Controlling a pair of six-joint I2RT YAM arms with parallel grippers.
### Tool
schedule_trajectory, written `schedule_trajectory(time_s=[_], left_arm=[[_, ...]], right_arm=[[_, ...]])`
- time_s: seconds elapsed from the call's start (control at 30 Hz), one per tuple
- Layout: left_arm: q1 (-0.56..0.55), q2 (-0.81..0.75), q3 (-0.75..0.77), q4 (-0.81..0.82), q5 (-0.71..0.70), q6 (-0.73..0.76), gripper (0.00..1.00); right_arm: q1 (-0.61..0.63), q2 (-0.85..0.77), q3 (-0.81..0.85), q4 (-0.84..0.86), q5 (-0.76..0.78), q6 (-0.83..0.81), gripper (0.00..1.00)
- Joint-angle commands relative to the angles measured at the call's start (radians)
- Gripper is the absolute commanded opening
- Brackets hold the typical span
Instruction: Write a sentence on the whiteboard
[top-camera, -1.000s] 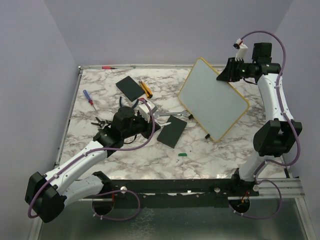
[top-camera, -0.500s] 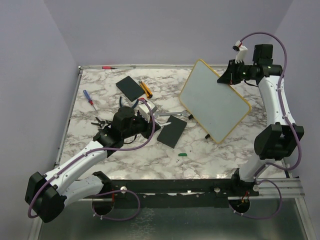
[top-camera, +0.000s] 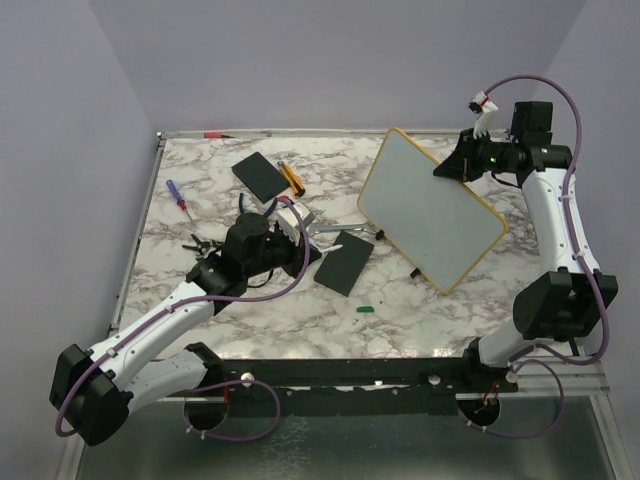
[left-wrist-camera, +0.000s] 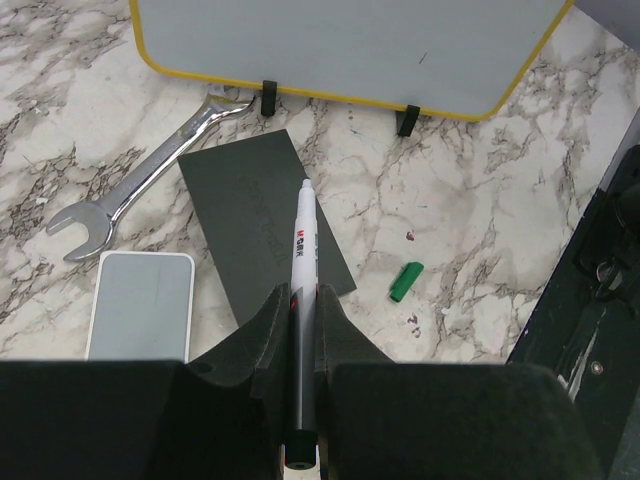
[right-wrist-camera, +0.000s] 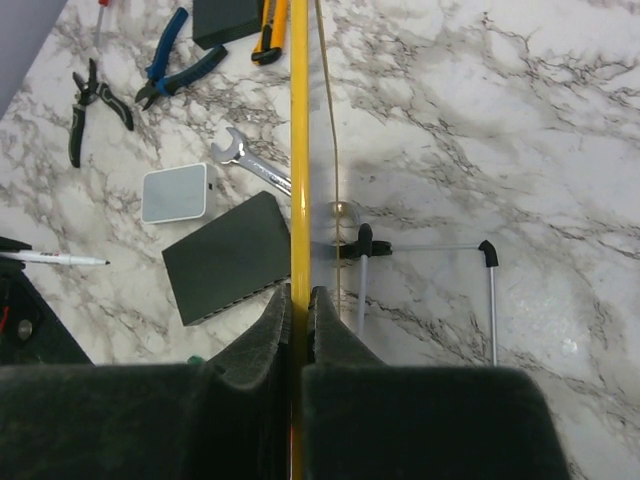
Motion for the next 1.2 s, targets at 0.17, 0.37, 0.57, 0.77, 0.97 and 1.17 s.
schedule_trajectory(time_s=[0.17, 0.37, 0.57, 0.77, 0.97, 1.17], left_arm=[[0.001, -0.027, 0.019, 0.002, 0.028, 0.002, 0.0], [0.001, -0.027, 0.021, 0.002, 0.03, 0.003, 0.0], [0.001, -0.016, 0.028, 0.007, 0.036, -0.007, 0.0], [0.0, 0.022, 0.049, 0.082, 0.048, -0.05, 0.0], [0.0, 0.143, 0.149, 0.166, 0.124, -0.073, 0.0], [0.01, 0.264, 0.242, 0.263, 0.096, -0.045, 0.0]], right_arm=[[0.003, 0.017, 0.005, -0.018, -0.179, 0.013, 0.01], [0.004, 0.047, 0.015, -0.061, -0.225, -0.008, 0.01], [0.01, 0.063, 0.005, -0.089, -0.248, -0.046, 0.01], [0.017, 0.037, -0.046, -0.028, -0.25, -0.028, 0.01], [0.017, -0.016, -0.144, 0.099, -0.251, 0.021, 0.01], [0.017, -0.063, -0.225, 0.207, -0.262, 0.06, 0.01]])
